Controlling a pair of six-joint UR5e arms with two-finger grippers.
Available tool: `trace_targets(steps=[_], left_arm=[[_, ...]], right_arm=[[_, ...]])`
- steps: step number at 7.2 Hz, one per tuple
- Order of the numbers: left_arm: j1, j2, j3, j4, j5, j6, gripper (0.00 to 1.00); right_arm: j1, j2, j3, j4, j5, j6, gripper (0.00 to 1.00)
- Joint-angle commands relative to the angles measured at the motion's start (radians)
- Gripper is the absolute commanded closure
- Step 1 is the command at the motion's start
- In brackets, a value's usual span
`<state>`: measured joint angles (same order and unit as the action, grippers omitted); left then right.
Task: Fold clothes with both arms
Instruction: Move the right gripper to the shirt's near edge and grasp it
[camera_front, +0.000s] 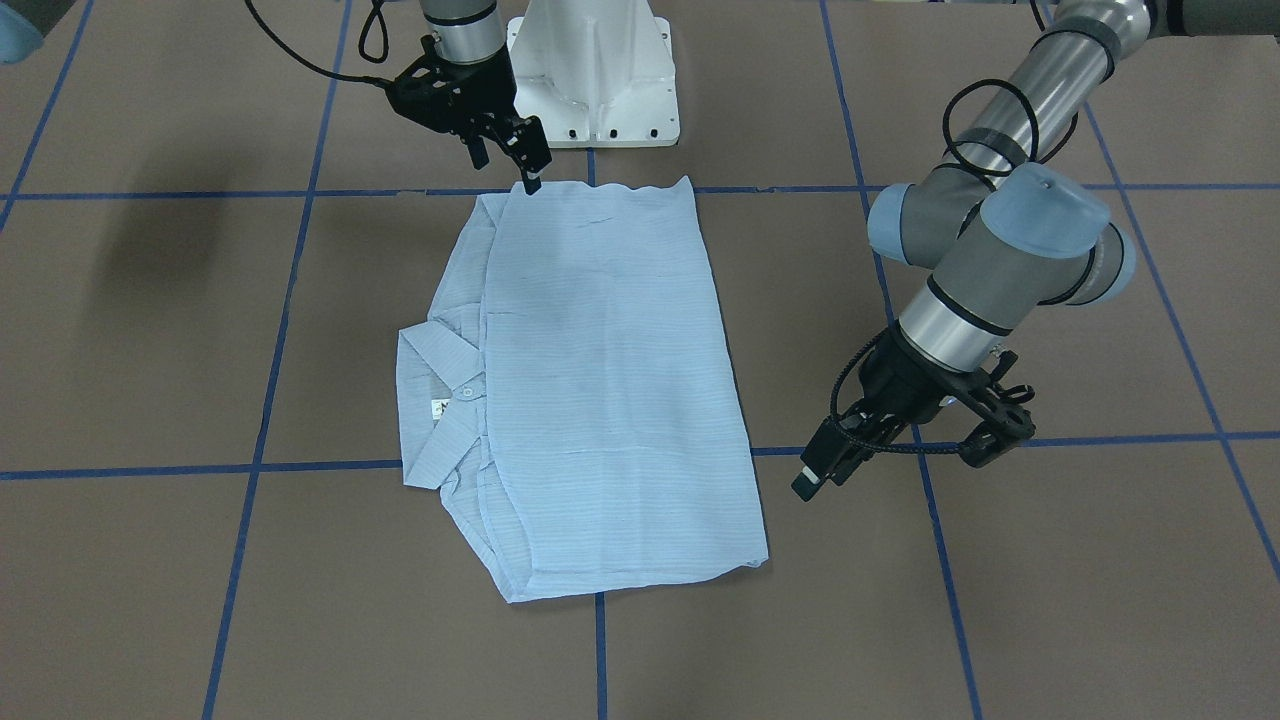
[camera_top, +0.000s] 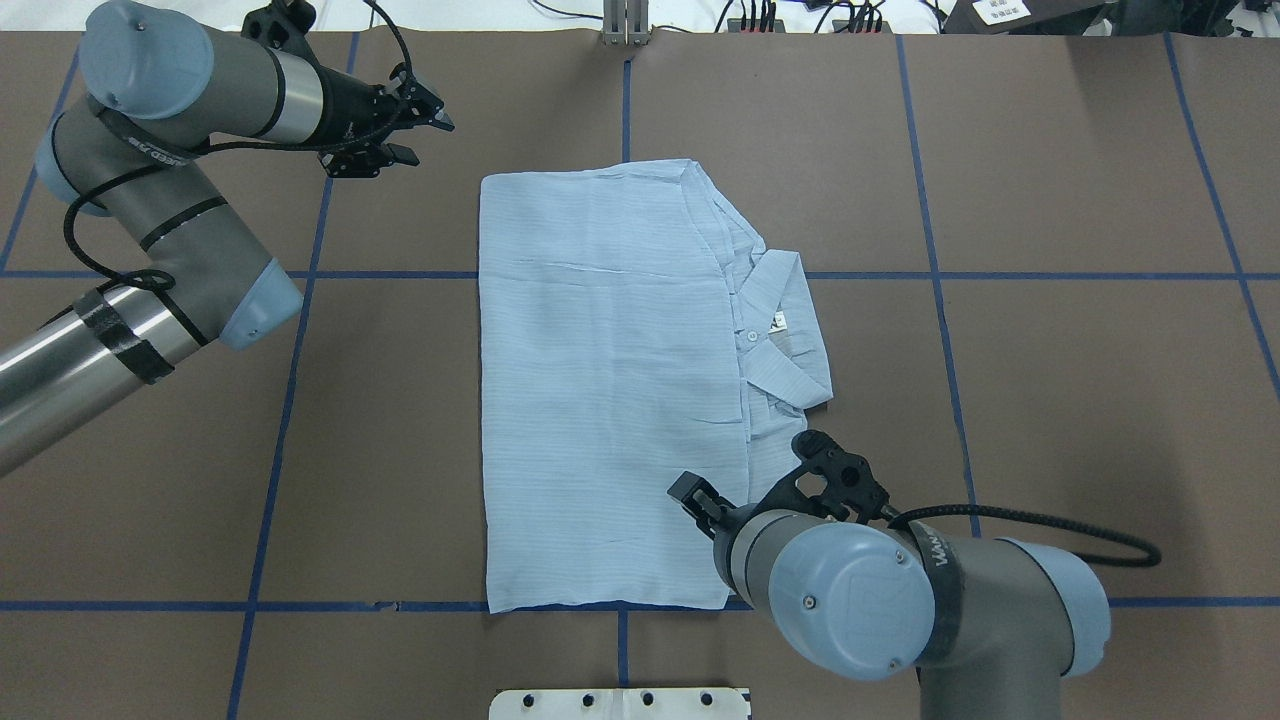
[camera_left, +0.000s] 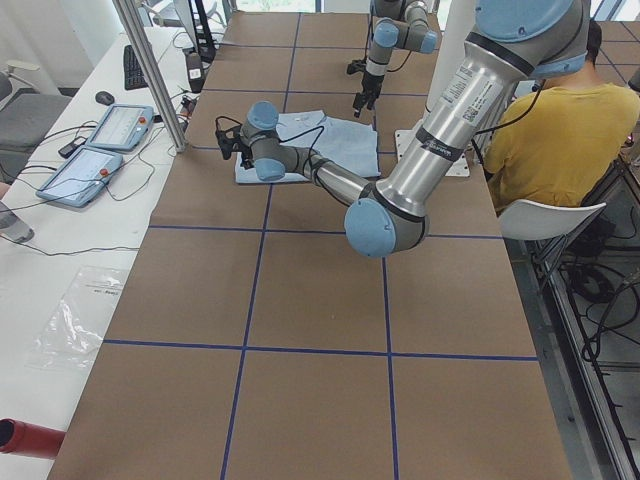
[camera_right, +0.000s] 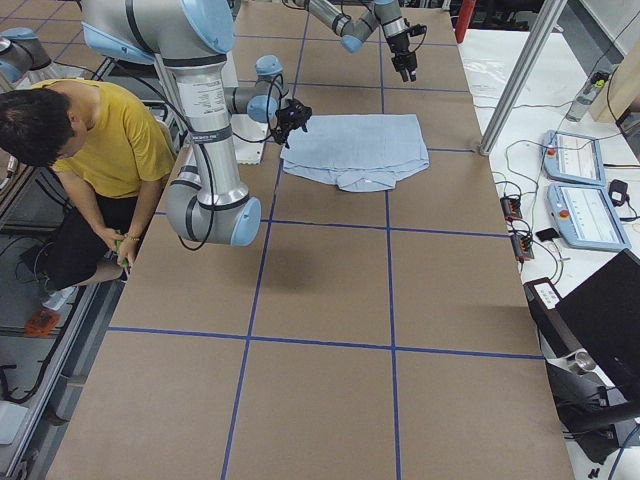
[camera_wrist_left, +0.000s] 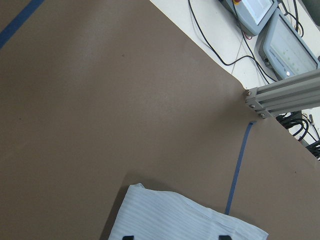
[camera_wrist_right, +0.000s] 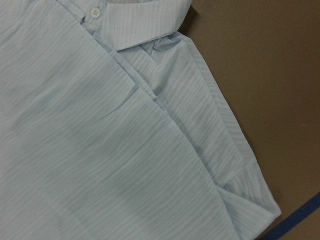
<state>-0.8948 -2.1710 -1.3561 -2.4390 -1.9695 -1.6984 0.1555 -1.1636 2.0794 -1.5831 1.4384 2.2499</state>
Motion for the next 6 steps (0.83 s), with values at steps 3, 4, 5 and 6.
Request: trace_targets(steps=[3,4,5,6], left_arm=[[0.001,0.000,-0.001,0.000,0.003,-0.004,0.35],[0.001,0.000,-0.002,0.000,0.004,-0.004,0.35],[0.001,0.000,0.000,0.000,0.004,-0.004,0.35],[0.001,0.000,0.000,0.000,0.004,-0.004,0.35]], right_arm=[[-0.047,0.004,-0.050,-0.031,0.032,0.226,0.00],[-0.053,-0.017,-0.048,0.027,0.027,0.217,0.00],[-0.076,-0.014,-0.064,0.047,0.017,0.227,0.00],[-0.071,-0.019,-0.064,0.048,0.020,0.220,0.00]])
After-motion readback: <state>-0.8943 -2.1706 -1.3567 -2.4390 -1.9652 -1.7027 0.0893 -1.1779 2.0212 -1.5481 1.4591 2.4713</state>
